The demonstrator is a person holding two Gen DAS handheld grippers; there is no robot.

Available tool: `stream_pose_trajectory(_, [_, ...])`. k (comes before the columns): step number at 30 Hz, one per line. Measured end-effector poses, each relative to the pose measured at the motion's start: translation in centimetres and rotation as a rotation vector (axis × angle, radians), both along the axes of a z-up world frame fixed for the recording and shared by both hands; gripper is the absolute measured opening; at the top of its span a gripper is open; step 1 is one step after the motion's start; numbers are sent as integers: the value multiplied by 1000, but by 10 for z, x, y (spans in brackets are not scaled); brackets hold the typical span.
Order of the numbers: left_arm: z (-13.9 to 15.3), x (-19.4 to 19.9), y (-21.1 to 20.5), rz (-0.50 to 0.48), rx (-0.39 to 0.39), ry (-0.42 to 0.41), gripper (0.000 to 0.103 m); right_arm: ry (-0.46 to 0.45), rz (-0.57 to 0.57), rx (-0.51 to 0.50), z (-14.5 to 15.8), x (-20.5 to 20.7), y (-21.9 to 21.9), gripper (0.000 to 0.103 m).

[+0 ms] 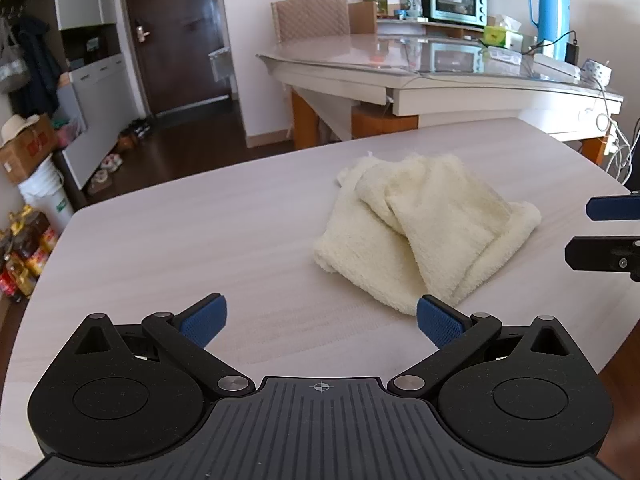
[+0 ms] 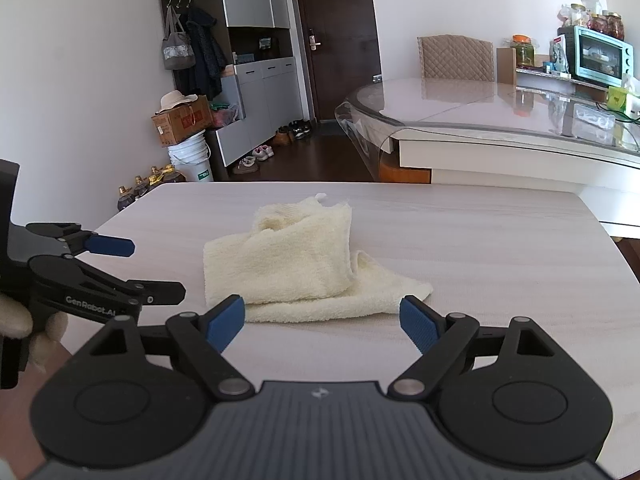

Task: Fold towel
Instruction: 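Move both grippers toward the crumpled cream towel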

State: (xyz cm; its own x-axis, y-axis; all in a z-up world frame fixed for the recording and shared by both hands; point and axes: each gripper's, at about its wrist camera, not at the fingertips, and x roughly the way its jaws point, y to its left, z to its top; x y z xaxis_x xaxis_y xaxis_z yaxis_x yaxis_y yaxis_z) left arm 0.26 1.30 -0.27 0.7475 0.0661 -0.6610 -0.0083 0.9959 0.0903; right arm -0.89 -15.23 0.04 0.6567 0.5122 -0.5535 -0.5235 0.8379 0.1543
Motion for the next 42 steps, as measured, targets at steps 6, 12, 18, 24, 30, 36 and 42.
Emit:
stream_pose_trajectory(6, [-5,2,0,0,-3,3,103,6,-3,-3,-3,2,2,86])
stream_pose_trajectory(12, [-9,4,1,0,-5,6,103,17,-7,-7,-6,6,3,86])
stream_pose_trajectory(18, [-11,6,2,2,-5,11,103,17,-7,-6,-6,7,5,86])
stream_pose_trajectory(24, [-13,7,6,8,-4,10,103,16,4,-13,-5,10,8,86])
stream_pose_trajectory(30, [-16,10,8,12,0,19,103,17,14,-14,-6,17,12,86])
stream_pose_trajectory(36, [-17,15,7,13,0,23,103,25,20,-17,-9,25,15,86])
stream_pose_trajectory(42, [-20,17,10,12,5,22,103,31,18,-18,-11,28,16,86])
